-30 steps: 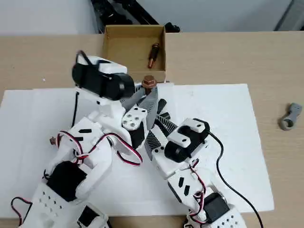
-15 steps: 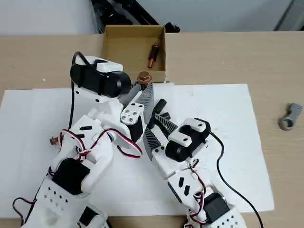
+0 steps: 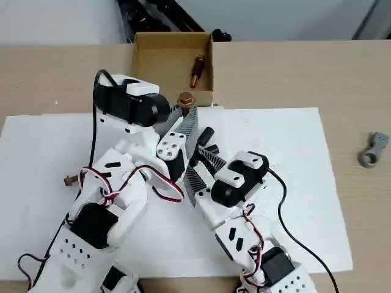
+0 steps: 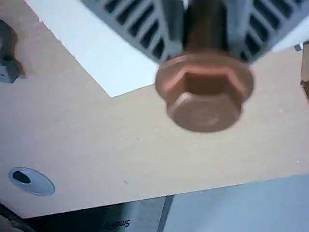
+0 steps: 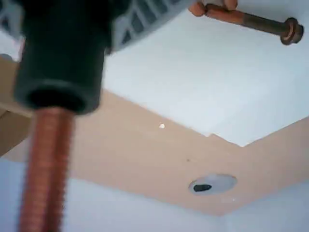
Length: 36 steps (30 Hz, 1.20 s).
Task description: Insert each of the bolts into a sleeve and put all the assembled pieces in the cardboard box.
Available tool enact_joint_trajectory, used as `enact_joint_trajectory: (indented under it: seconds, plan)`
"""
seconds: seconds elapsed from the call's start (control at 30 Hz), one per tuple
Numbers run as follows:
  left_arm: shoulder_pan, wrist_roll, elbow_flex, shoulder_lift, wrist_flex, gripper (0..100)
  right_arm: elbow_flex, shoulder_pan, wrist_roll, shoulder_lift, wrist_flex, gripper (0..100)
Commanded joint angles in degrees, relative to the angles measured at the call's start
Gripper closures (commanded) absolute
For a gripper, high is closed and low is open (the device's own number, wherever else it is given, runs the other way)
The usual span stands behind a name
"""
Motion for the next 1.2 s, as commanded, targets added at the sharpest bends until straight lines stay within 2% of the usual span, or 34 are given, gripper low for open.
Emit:
enact_joint_trajectory:
  seconds: [0.0, 0.2, 0.47, 0.67, 0.83, 1.03, 1.17]
  plan:
    - [0.79, 0.97, -0.75, -0.44, 1.14, 99, -0.44, 0.48, -0.53, 0.13, -0.92, 99.5]
    - [3.96, 1.93, -2.51, -0.35, 3.60, 99, -0.44, 0.48, -0.53, 0.13, -0.92, 99.5]
    - [1.67, 1.76, -1.27, -0.35, 5.10, 99, -0.44, 0.48, -0.53, 0.13, -0.92, 99.5]
    - [1.76, -3.25, 2.07, -0.35, 5.36, 98, -0.62, 0.48, -0.53, 0.13, 0.66, 99.5]
    - [1.85, 1.85, 1.71, -0.44, 5.89, 89, -0.88, 0.48, -0.35, -0.13, 1.01, 99.5]
    - [1.32, 5.71, -5.05, -0.35, 15.03, 83, -0.88, 0.57, -0.35, 0.13, 0.84, 99.5]
    - [-2.20, 5.89, -8.04, -0.35, 18.20, 83, -1.67, 0.57, -0.44, 0.22, 0.48, 99.5]
